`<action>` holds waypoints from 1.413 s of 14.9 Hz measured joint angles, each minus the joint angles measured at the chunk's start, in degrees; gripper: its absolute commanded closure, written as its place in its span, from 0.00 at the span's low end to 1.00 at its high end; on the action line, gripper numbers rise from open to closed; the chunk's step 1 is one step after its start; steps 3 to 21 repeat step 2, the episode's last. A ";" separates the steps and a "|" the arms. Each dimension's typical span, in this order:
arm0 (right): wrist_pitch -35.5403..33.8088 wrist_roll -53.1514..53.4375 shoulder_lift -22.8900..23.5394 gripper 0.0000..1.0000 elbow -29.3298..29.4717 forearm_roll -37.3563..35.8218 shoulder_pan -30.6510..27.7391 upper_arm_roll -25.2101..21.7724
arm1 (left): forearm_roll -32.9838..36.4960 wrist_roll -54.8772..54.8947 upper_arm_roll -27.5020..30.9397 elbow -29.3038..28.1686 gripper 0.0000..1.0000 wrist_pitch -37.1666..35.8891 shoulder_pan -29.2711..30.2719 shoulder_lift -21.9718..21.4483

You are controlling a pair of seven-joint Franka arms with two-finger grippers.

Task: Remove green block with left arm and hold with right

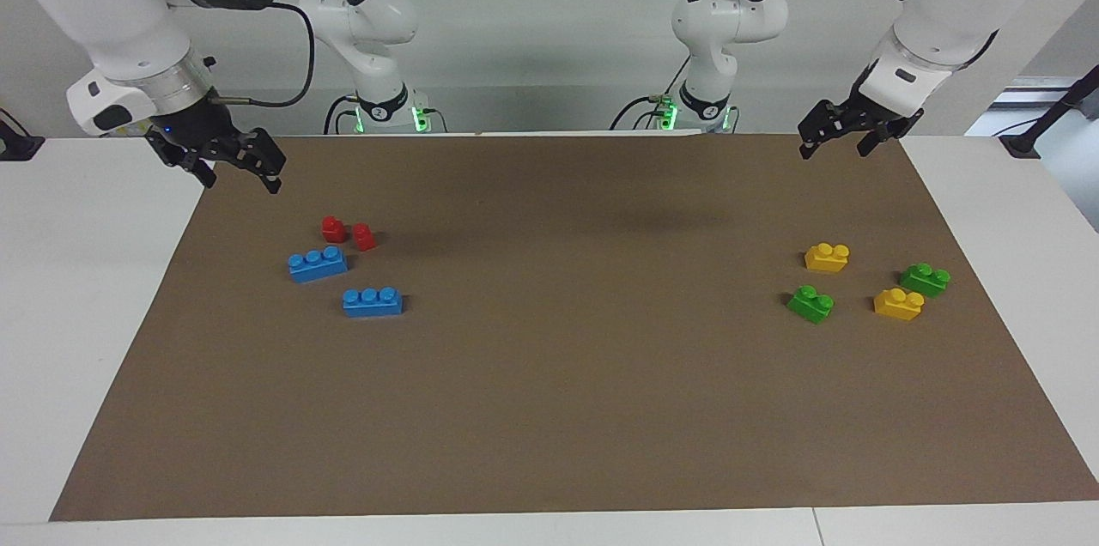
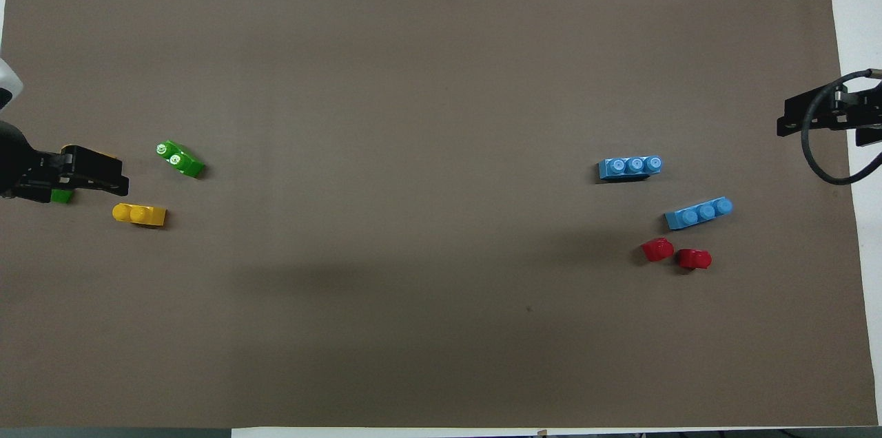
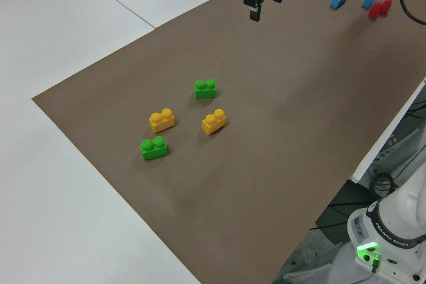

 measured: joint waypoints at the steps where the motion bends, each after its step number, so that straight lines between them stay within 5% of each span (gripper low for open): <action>1: 0.00 -0.37 0.00 0.00 0.00 0.00 0.00 0.01 | 0.00 0.04 -0.01 0.00 0.00 0.00 0.00 0.00; 21: 0.00 -1.17 0.00 0.00 0.00 0.00 0.00 0.01 | 0.00 0.07 -0.02 0.00 0.00 0.00 0.00 0.00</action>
